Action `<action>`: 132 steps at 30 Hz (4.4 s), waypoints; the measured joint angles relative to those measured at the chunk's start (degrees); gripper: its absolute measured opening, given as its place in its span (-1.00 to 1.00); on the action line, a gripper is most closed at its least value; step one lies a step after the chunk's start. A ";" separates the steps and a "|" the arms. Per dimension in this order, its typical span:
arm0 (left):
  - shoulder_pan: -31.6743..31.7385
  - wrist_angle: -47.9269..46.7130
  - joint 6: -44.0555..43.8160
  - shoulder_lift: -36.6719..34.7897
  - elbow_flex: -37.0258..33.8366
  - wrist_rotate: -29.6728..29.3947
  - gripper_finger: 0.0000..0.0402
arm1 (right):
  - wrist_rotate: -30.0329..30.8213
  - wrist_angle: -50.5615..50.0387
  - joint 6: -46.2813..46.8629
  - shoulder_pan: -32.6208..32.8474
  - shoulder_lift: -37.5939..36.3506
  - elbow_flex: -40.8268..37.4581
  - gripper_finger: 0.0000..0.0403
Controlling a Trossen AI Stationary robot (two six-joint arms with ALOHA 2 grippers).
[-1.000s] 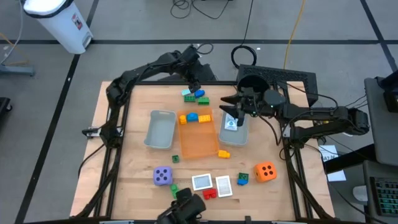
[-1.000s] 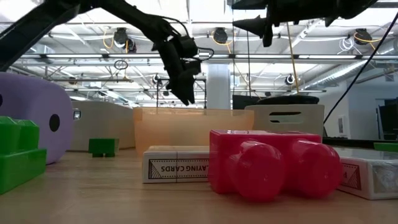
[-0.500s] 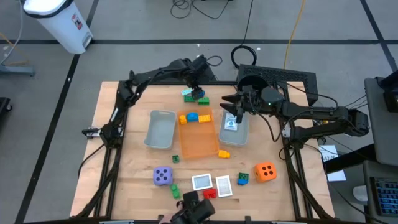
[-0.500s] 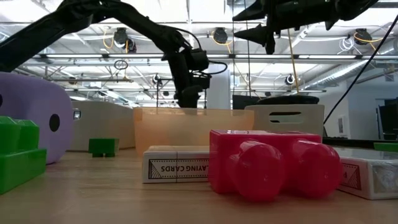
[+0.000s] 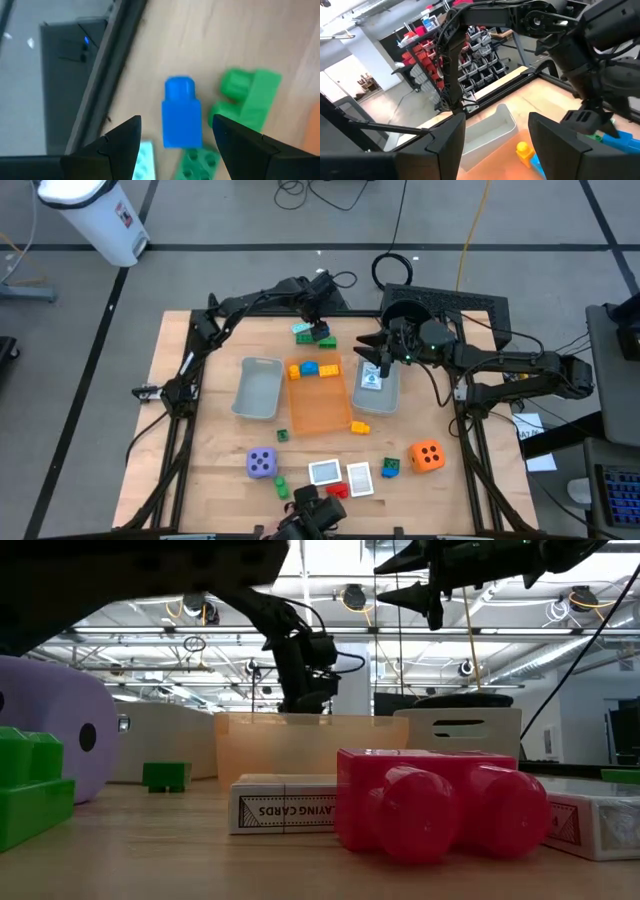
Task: Pick & Place Toys
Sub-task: Put the blue game piece block into the orange bin
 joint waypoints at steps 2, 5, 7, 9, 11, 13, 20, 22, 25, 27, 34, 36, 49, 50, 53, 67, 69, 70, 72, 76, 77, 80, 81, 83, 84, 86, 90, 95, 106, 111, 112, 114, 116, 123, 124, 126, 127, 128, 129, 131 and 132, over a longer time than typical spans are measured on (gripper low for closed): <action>0.00 -0.24 0.01 0.18 -0.01 0.10 0.26 | 0.00 0.00 0.01 0.00 0.00 -0.01 0.04; -0.04 0.10 0.80 0.72 -0.02 -0.58 0.26 | 0.00 -0.07 0.00 0.00 0.00 -0.01 0.04; -0.04 -0.03 0.69 0.86 -0.07 -0.56 0.26 | 0.00 -0.07 0.00 0.00 0.00 -0.01 0.04; -0.02 0.19 0.71 1.07 -0.06 -0.52 0.26 | 0.00 -0.18 0.00 0.00 0.00 -0.01 0.04; -0.02 -0.16 0.78 1.37 -0.06 -0.49 0.26 | 0.00 -0.54 0.00 0.00 0.00 -0.01 0.04; 0.00 -0.33 1.18 1.97 -0.07 -0.48 0.26 | 0.01 -1.31 0.00 0.00 0.00 -0.01 0.04; 0.00 -0.99 0.84 2.85 -0.09 -0.54 0.26 | 0.02 -2.40 0.00 0.00 0.00 -0.01 0.04; -0.02 -0.71 0.97 2.85 -0.09 -0.54 0.26 | 0.02 -2.47 0.00 0.00 0.00 -0.01 0.04; 0.01 -0.29 0.79 2.85 -0.09 -0.93 0.19 | 0.13 -2.54 -0.07 0.00 0.00 -0.01 0.04; 0.03 -0.59 0.31 2.85 -0.09 -2.17 0.09 | 0.15 -2.56 -0.05 0.00 0.00 -0.01 0.04; 0.04 -0.11 -1.08 2.71 -0.07 -2.72 -0.35 | 0.20 -2.56 -0.02 0.00 0.00 -0.01 0.04; 0.04 0.01 -1.50 2.39 0.04 -2.55 -0.45 | 0.20 -2.56 -0.02 0.00 0.00 -0.01 0.04; -0.17 -0.23 -4.39 2.54 -0.02 -1.74 -0.79 | -0.11 -2.58 1.05 0.02 0.00 -0.07 0.04; -0.17 -0.26 -4.40 2.54 -0.02 -1.76 -0.78 | -0.11 -2.60 1.05 0.02 0.00 -0.07 0.04; -0.17 -0.37 -3.92 2.47 -0.02 -0.81 -0.69 | -0.15 -2.58 1.27 0.07 0.00 -0.07 0.04; -0.11 -0.74 -3.87 2.23 4.13 -2.50 0.31 | -0.02 -2.58 0.70 0.04 0.00 -0.07 0.04; 0.13 -0.81 -3.81 2.21 4.13 -2.20 0.40 | -0.02 -2.58 0.70 0.02 0.00 -0.07 0.04; 0.15 -0.66 -3.84 2.43 4.13 -2.02 0.44 | -0.02 -2.60 0.70 0.02 0.00 -0.07 0.04; 0.28 -0.48 -3.88 2.62 4.13 -1.99 0.48 | -0.02 -2.61 0.70 0.02 0.00 -0.07 0.04; 0.73 0.41 -4.21 3.37 4.22 -2.14 0.49 | -0.02 -2.97 0.79 0.02 -0.02 -0.07 0.04; 0.89 0.41 -4.29 3.49 4.22 -2.32 0.49 | -0.01 -3.10 0.78 0.02 -0.02 -0.07 0.04; 1.14 0.92 -4.82 3.98 4.22 -3.40 0.45 | 0.00 -3.45 0.80 0.02 -0.02 -0.07 0.04; 1.33 0.74 -5.24 4.13 4.22 -3.54 0.44 | 0.00 -3.50 0.81 0.02 -0.02 -0.07 0.04; 1.47 0.14 -6.14 4.67 4.22 -3.50 0.42 | 0.00 -3.58 0.81 0.02 -0.02 -0.07 0.04; 1.51 0.04 -6.55 4.83 4.22 -3.19 0.41 | 0.00 -3.58 0.81 0.02 -0.02 -0.07 0.04; 1.73 -0.24 -6.81 5.01 4.22 -2.11 0.40 | 0.00 -3.61 0.82 0.02 -0.02 -0.07 0.04; 1.97 -0.01 -6.27 4.92 4.22 -2.00 0.40 | 0.03 -3.68 0.81 0.02 -0.02 -0.07 0.04; 2.08 -0.91 -6.37 4.92 4.22 -1.84 0.40 | 0.05 -3.89 0.77 0.00 -0.02 -0.07 0.04; 2.14 -3.42 -5.80 5.71 4.02 2.12 0.40 | 0.12 -3.89 0.68 0.00 -0.02 -0.07 0.04; 2.19 -2.93 -5.71 5.64 4.02 1.52 0.39 | 0.26 -3.89 0.79 0.00 -0.02 -0.07 0.04; 2.19 -2.97 -5.71 5.64 4.02 1.52 0.39 | 0.26 -3.91 0.79 0.00 -0.02 -0.07 0.04; 2.19 -2.97 -5.70 5.64 4.02 1.58 0.37 | 0.26 -3.91 0.79 0.00 -0.02 -0.07 0.04; 2.19 -2.95 -5.47 5.64 4.02 2.00 0.31 | 0.26 -3.91 0.80 0.00 -0.02 -0.07 0.04; 1.86 -2.89 -5.39 5.64 4.02 2.90 -0.12 | 0.26 -3.91 0.81 0.00 -0.02 -0.07 0.04; 1.86 -2.89 -5.39 5.64 4.02 2.92 -0.18 | 0.26 -3.91 0.82 0.00 -0.02 -0.07 0.04; 1.86 -2.99 -5.54 5.64 4.02 2.74 -0.27 | 0.26 -3.91 0.83 0.00 -0.02 -0.07 0.04; 1.86 -3.17 -5.54 5.64 4.05 2.71 -0.30 | 0.25 -3.91 0.83 0.00 -0.02 -0.07 0.04; 1.72 -3.21 -5.60 5.83 4.12 2.66 -0.33 | 0.24 -3.91 0.83 0.00 -0.02 -0.07 0.04; 1.65 -3.27 -5.77 5.90 4.20 2.58 -0.33 | 0.24 -3.91 0.83 0.00 -0.02 -0.07 0.04; 1.64 -3.63 -5.96 5.93 4.22 2.42 -0.33 | 0.24 -3.91 0.83 0.00 -0.02 -0.07 0.04; 1.64 -3.70 -5.91 5.95 4.22 2.22 -0.31 | 0.24 -3.91 0.83 0.00 -0.02 -0.07 0.04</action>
